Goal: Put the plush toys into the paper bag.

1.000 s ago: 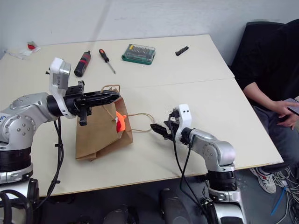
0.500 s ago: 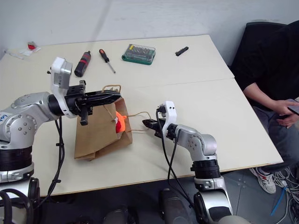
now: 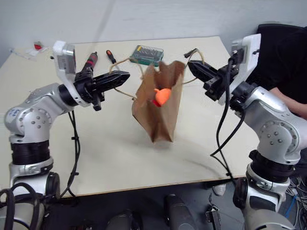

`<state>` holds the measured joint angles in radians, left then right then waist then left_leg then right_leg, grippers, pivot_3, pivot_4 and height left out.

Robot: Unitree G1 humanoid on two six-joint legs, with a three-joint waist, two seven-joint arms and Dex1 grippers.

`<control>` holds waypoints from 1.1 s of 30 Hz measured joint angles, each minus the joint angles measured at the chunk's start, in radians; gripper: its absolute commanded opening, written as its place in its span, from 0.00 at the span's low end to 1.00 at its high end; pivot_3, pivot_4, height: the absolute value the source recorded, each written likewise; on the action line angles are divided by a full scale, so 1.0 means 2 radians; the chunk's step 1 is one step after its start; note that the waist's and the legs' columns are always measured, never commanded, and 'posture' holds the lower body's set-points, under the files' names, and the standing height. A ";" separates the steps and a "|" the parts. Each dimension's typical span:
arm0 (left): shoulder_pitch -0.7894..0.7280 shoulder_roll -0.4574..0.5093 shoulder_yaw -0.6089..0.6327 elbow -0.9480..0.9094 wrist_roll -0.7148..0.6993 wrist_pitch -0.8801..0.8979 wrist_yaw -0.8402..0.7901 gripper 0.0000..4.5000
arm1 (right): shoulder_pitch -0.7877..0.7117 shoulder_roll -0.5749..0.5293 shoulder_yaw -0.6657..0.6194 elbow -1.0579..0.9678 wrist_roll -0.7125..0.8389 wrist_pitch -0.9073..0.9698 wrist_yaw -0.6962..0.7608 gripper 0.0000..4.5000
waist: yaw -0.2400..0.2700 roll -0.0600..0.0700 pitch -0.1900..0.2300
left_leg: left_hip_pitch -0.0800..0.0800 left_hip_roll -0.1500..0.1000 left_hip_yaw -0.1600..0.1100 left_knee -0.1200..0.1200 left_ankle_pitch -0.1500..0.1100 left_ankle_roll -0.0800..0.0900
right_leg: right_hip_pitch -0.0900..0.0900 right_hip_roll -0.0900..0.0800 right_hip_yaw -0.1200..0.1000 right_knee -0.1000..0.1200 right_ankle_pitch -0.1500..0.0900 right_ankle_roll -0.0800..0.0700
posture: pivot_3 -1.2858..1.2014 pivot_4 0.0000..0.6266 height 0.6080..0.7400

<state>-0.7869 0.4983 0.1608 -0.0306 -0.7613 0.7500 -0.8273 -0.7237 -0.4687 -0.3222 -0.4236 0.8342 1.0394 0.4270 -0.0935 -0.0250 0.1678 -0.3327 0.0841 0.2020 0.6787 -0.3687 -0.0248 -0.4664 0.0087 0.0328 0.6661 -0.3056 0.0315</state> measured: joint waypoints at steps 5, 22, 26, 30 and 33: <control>-0.003 -0.035 -0.030 0.039 0.034 -0.036 0.003 0.00 | 0.060 -0.017 0.083 -0.011 -0.070 -0.048 -0.006 0.00 | 0.005 0.000 0.000 | -0.001 0.000 0.000 0.000 0.000 0.000 | 0.000 0.000 0.000 -0.001 0.000 0.000 | 0.52 0.24 1.00; 0.095 0.076 0.028 -0.070 -0.056 0.074 -0.039 0.99 | 0.202 -0.128 -0.071 -0.101 0.076 -0.002 0.019 1.00 | 0.007 0.000 0.000 | -0.001 0.002 -0.001 -0.001 0.000 0.000 | 0.000 -0.001 0.000 -0.002 0.000 0.000 | 0.52 0.24 1.00; 0.140 0.071 -0.002 -0.099 -0.030 0.053 -0.038 0.99 | 0.263 -0.163 -0.106 -0.103 0.112 0.007 0.044 1.00 | 0.012 0.000 0.000 | 0.000 0.001 -0.001 0.001 0.000 0.001 | 0.002 -0.001 0.000 -0.002 0.001 0.002 | 0.52 0.24 1.00; 0.142 0.021 -0.055 -0.092 0.024 -0.011 -0.028 1.00 | 0.271 -0.153 -0.044 -0.098 0.056 -0.027 0.034 0.87 | 0.017 -0.001 0.000 | 0.000 -0.001 -0.001 0.001 0.000 0.001 | 0.003 -0.001 0.000 -0.002 0.001 0.002 | 0.52 0.24 1.00; 0.140 -0.017 -0.073 -0.060 0.047 -0.065 -0.036 1.00 | 0.255 -0.111 0.054 -0.061 -0.021 -0.080 0.028 0.65 | 0.017 -0.001 0.000 | 0.000 -0.001 -0.001 0.001 0.000 0.001 | 0.002 0.000 0.001 -0.002 0.001 0.002 | 0.52 0.24 1.00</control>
<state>-0.5060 0.4638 0.0141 -0.1514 -0.6675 0.6196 -0.8999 -0.2128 -0.6900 -0.2140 -0.5459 0.7928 0.8796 0.4830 -0.0594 -0.0272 0.1670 -0.3330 0.0822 0.2009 0.6802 -0.3685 -0.0224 -0.4634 0.0081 0.0341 0.6615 -0.3030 0.0352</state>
